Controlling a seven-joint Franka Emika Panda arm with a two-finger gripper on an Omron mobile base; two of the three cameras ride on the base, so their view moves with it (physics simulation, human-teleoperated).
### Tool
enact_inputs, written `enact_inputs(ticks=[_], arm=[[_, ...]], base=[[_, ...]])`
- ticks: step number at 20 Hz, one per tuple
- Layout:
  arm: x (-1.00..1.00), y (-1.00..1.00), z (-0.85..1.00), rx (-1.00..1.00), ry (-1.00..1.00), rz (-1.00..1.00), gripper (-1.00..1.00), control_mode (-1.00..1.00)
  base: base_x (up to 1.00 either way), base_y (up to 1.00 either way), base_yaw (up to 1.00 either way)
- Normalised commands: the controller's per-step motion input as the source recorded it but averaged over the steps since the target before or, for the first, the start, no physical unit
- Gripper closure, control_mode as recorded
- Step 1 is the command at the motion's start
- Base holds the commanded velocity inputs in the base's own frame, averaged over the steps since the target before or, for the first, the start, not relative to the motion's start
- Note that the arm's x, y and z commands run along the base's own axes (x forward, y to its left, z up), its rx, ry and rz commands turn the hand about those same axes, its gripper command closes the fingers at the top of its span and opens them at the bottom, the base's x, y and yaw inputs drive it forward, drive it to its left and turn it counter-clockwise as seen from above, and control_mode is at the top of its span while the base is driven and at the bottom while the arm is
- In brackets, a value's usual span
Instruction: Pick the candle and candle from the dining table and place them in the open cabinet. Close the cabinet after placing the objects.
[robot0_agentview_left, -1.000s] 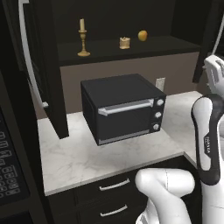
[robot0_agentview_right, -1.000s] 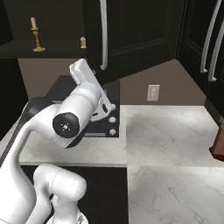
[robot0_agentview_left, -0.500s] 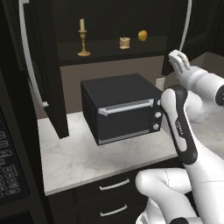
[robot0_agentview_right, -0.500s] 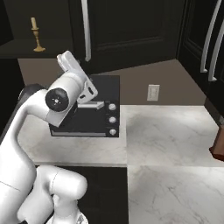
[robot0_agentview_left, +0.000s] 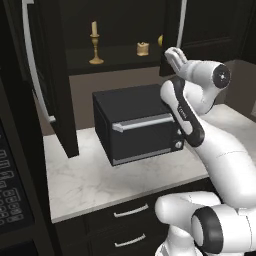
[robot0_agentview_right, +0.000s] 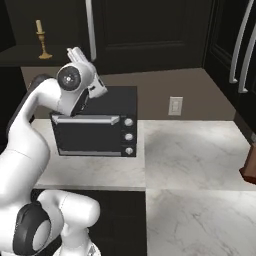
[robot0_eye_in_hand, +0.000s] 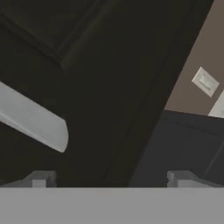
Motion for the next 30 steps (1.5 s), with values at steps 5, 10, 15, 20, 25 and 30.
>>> enact_inputs(ticks=[5,10,15,20,25,30], arm=[[1.0,0.0,0.0,0.0,0.2,0.05,-1.0,-1.0],[1.0,0.03,-0.38,-0.03,0.03,0.01,-1.0,-1.0],[1.0,0.16,-0.75,-0.13,-0.02,0.0,-1.0,-1.0],[0.98,0.05,-0.76,-0.14,-0.04,0.0,-1.0,-1.0],[0.24,0.07,-0.86,-0.15,-0.03,0.0,-1.0,-1.0],[-0.43,0.34,-0.38,-0.1,0.0,0.05,-1.0,-1.0]], base=[[0.0,0.0,0.0],[0.0,0.0,0.0],[0.0,0.0,0.0],[0.0,0.0,0.0],[0.0,0.0,0.0],[0.0,0.0,0.0]])
